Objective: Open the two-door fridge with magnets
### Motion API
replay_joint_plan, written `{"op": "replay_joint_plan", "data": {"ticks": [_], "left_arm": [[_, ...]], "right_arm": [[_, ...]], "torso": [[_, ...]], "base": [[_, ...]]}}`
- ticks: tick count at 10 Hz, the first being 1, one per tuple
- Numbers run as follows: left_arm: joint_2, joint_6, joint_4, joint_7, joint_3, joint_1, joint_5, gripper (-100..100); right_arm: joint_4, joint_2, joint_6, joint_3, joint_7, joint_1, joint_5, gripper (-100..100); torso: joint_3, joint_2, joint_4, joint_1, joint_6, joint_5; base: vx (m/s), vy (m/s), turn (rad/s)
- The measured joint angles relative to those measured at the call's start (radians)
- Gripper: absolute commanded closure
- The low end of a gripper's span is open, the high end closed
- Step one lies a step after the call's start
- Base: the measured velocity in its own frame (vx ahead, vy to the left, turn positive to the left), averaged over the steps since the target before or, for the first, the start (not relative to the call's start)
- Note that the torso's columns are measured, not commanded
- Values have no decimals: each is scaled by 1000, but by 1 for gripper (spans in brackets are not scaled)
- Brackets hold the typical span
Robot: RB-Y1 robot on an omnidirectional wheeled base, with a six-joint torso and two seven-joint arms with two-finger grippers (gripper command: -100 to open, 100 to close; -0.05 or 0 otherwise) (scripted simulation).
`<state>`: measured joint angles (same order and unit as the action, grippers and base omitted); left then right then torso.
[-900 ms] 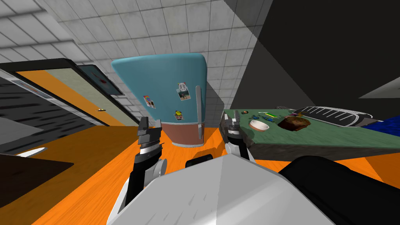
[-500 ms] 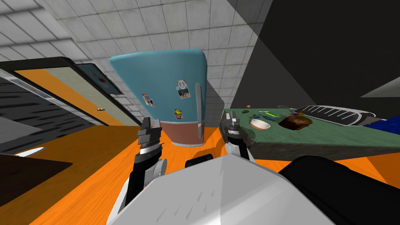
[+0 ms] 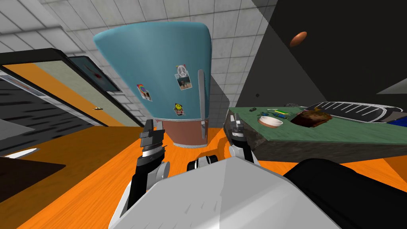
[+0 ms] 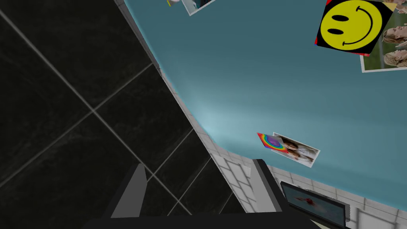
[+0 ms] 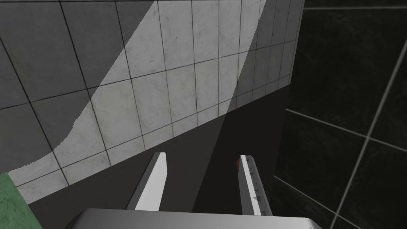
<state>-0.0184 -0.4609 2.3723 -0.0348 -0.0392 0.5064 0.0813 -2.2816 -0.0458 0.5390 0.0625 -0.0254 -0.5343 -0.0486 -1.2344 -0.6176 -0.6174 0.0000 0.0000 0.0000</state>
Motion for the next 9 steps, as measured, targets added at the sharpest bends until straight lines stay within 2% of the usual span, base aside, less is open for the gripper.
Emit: {"op": "replay_joint_plan", "data": {"ticks": [1,3,6,9], "left_arm": [[0,0,0,0,0,0,0,-100],[-39,-7,-16,-1,0,-4,0,-100],[-100,-21,-55,-4,-3,-17,3,-100],[-126,-53,-122,-11,-11,-38,8,-100]], "right_arm": [[0,0,0,0,0,0,0,0],[0,0,0,0,0,0,0,0],[1,0,0,0,0,0,0,0],[0,0,0,0,0,0,0,0]], "torso": [[-148,-74,-74,0,0,0],[-236,-116,-116,-1,0,0],[-242,-120,-120,-2,0,0],[-241,-121,-121,0,0,0]], "base": [[10,-11,-10],[13,-31,-15],[27,-64,-29],[28,-70,-23]]}}
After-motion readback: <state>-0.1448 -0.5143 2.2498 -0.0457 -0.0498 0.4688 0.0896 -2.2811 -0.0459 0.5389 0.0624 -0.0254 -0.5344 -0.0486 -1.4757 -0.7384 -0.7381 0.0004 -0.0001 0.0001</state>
